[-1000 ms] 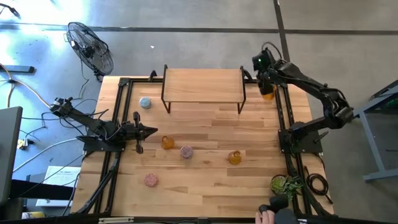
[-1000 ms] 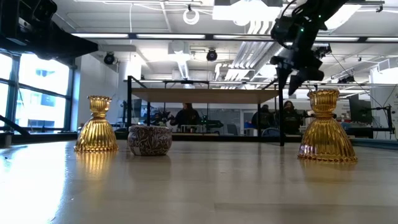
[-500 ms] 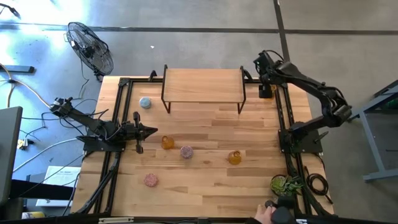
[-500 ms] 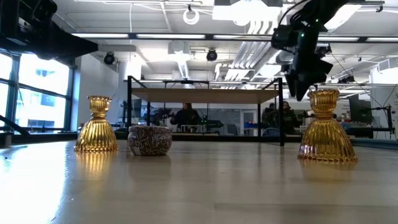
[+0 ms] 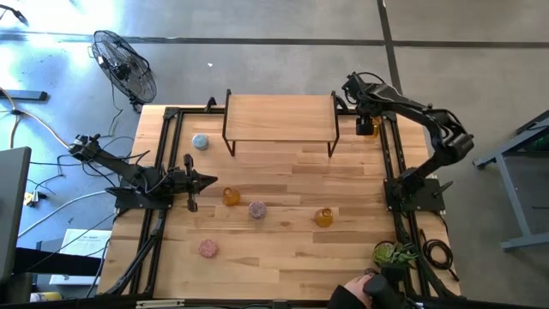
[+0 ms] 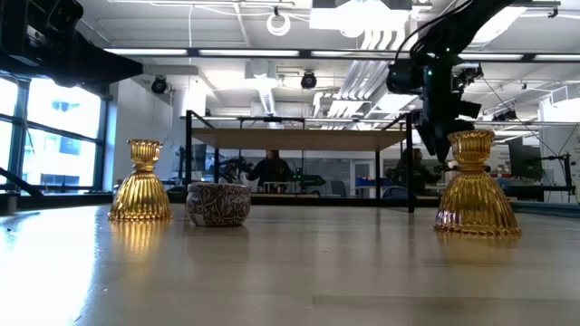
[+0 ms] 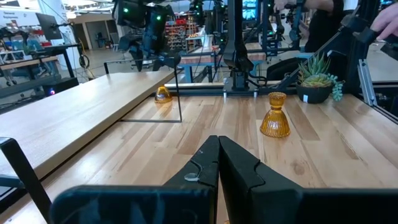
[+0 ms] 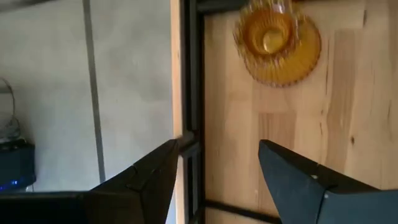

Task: Pick & Place candle stick holders
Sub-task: Put the top right orange candle holder on the shelf

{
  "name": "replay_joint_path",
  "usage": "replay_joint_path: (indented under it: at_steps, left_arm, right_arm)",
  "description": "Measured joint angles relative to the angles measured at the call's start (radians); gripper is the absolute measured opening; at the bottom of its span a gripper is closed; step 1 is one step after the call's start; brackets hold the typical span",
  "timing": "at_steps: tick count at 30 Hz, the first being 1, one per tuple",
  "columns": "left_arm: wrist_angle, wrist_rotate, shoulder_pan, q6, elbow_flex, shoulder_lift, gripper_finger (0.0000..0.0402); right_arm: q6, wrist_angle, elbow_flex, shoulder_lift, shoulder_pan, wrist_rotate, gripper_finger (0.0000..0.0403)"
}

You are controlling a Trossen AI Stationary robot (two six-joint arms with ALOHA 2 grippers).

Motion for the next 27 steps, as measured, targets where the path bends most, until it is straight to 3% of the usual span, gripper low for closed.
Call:
replay_joint_path:
  at_steps: [11, 19, 27]
  left_arm:
    - [0.000, 0.000, 0.000, 0.000, 0.000, 0.000, 0.0004]
    - [0.000, 0.000, 0.000, 0.000, 0.000, 0.000, 0.0004]
    - [0.000, 0.000, 0.000, 0.000, 0.000, 0.000, 0.0004]
  right_arm:
    - [0.023, -0.259, 0.043, -0.002, -0.003, -0.029, 0.0220]
    - [0.000, -0.261, 0.043, -0.001, -0.003, 0.096, 0.0220]
    - [-0.008, -0.266, 0.044, -0.001, -0.002, -0.003, 0.0220]
